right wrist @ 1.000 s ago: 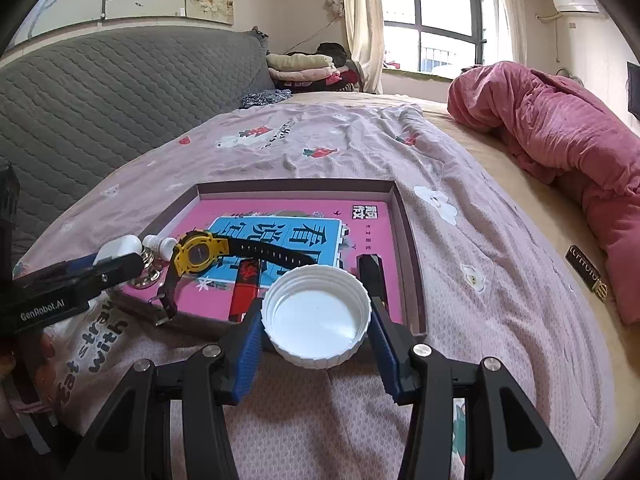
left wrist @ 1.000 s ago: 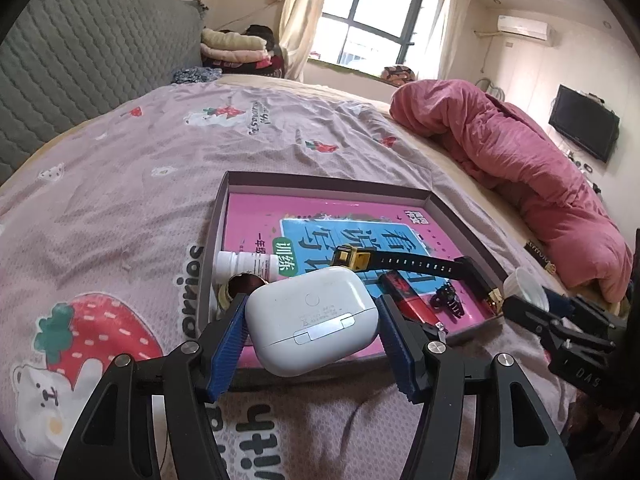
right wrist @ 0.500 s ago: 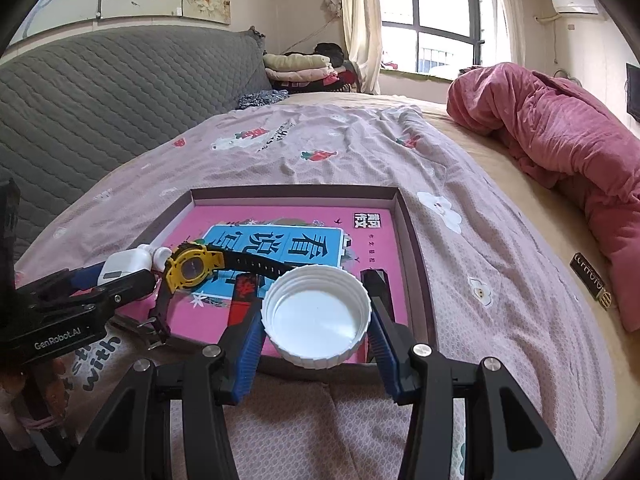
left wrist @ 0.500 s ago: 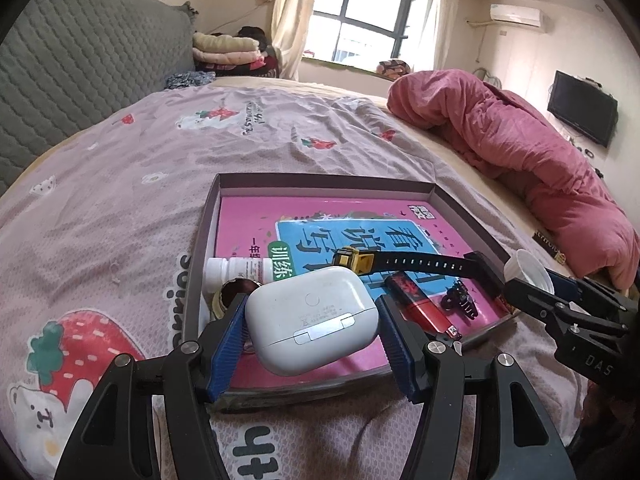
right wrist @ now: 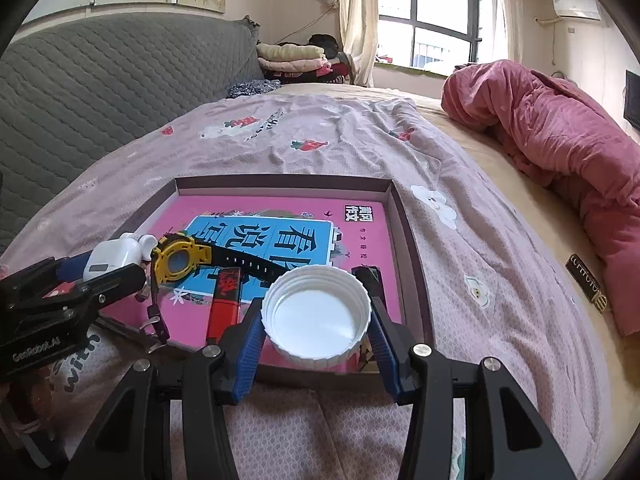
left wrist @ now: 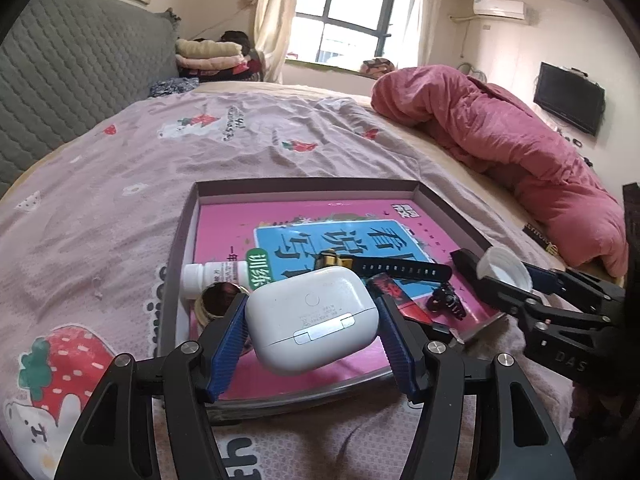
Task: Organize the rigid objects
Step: 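Lower the earbud case into the tray with left tool while right lowers the bottle cap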
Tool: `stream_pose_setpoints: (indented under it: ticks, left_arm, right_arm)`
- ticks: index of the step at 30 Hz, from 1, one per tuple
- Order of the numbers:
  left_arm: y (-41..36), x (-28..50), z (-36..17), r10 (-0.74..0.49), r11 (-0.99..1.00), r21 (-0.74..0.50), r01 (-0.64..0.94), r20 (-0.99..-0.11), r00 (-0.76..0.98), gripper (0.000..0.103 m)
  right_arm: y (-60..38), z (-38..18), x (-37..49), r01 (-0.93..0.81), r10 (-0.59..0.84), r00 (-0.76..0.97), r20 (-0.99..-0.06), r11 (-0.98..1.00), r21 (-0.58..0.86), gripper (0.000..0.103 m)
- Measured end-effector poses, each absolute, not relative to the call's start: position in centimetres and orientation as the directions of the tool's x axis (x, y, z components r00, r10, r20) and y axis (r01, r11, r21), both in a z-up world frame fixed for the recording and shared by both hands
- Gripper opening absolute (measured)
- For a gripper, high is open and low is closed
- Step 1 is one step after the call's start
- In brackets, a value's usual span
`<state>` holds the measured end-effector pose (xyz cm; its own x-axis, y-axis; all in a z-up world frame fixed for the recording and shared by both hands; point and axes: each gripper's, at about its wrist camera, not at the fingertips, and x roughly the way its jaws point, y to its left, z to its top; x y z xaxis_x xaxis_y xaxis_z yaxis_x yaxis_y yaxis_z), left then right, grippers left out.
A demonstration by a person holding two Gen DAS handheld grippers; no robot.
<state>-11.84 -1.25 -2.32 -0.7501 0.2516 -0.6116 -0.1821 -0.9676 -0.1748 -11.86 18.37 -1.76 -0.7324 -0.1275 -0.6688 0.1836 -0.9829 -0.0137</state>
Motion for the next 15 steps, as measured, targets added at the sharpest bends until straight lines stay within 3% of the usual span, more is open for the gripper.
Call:
stream_pose_setpoints:
  ticks: [15]
  left_arm:
    - [-0.7, -12.8, -3.6, 0.263, -0.965, -0.183, -0.189, -0.654, -0.710, 0.065]
  right_arm:
    - [17.7, -2.6, -12.9, 0.183, -0.128, -0.711, -0.691, -0.983, -0.006, 0.050]
